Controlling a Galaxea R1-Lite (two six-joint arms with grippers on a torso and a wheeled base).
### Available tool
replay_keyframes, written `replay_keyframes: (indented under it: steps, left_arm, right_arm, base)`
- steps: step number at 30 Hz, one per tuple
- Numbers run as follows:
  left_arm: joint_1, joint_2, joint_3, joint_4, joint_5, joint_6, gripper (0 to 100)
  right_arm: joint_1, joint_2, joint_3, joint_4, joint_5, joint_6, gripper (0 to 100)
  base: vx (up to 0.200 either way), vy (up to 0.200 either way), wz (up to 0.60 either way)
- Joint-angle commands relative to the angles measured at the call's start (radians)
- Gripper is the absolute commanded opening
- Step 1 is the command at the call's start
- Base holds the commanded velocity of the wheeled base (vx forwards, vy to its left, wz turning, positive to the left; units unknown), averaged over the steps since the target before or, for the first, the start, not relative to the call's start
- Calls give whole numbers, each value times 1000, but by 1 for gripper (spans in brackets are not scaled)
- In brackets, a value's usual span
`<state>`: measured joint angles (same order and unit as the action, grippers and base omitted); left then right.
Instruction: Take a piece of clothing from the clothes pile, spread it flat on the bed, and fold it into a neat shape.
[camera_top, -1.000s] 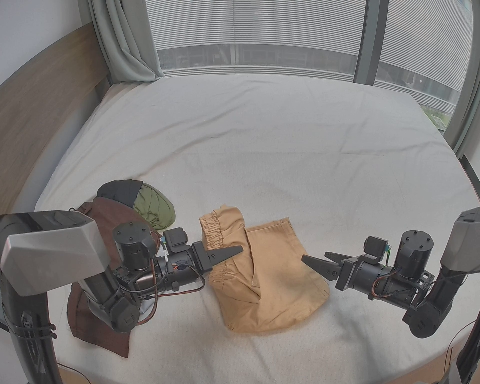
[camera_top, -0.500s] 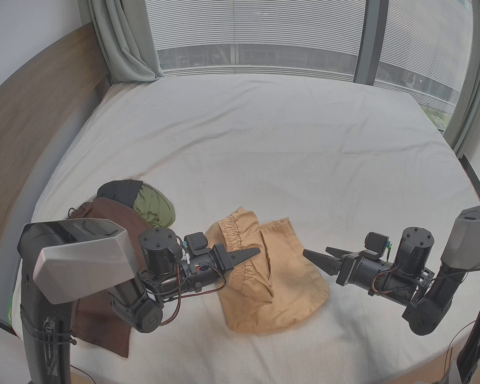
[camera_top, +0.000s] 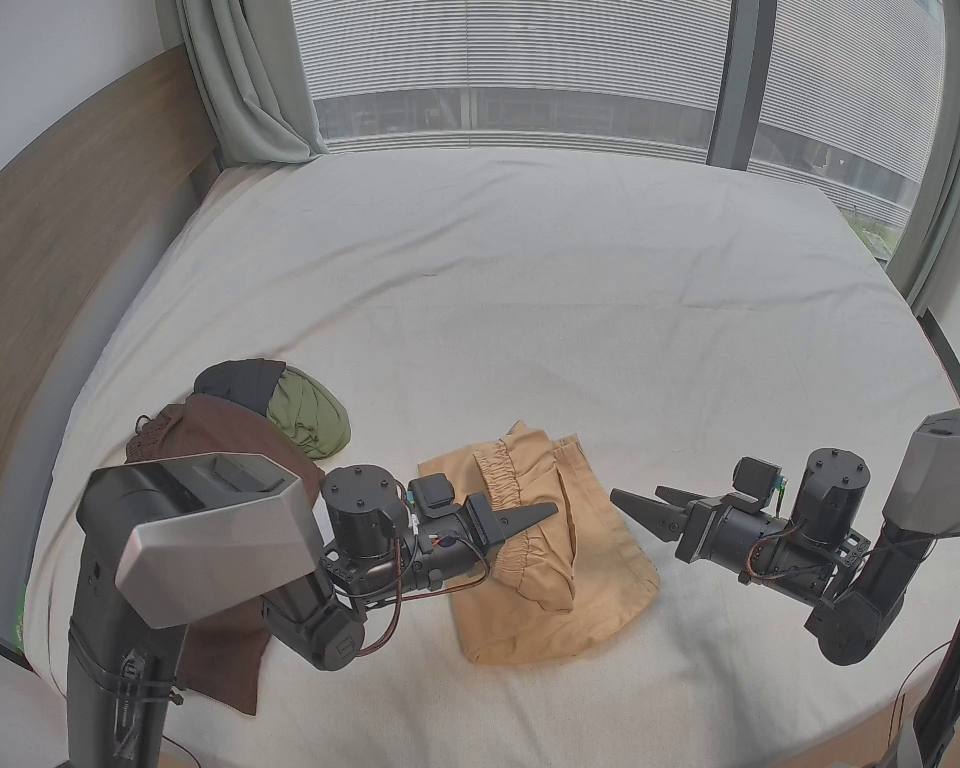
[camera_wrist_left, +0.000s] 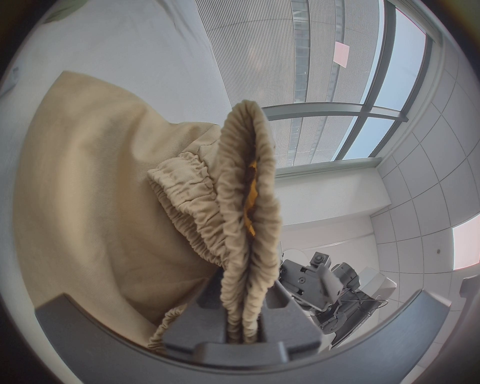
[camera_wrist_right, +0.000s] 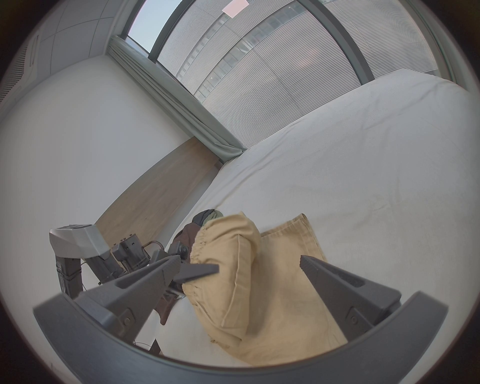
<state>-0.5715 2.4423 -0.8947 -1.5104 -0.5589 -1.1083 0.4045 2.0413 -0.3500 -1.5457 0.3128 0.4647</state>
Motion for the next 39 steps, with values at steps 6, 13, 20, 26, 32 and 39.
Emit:
replay_keyframes:
  steps: [6, 13, 20, 26, 32, 39]
  left_arm:
    - [-13, 43, -18, 1, 10, 1, 0]
    - [-11, 47, -24, 1, 16, 5, 100]
    - [-7, 41, -32, -1, 28, 16, 100]
    - [33, 21, -13, -1, 44, 105, 100]
    - [136, -144, 102, -1, 25, 137, 100]
    - [194, -353, 235, 7, -42, 217, 100]
  right_arm:
    - [-10, -1, -10, -1, 0, 0, 100]
    - [-10, 0, -12, -1, 0, 0, 100]
    - [-10, 4, -10, -1, 0, 0, 100]
    - [-3, 11, 2, -1, 0, 0, 100]
    - [8, 31, 26, -1, 0, 2, 100]
    - [17, 42, 32, 1, -1, 3, 100]
  base:
    - [0, 0, 0]
    - [0, 0, 0]
    - [0, 0, 0]
    - [0, 0, 0]
    - [0, 0, 0]
    - [0, 0, 0]
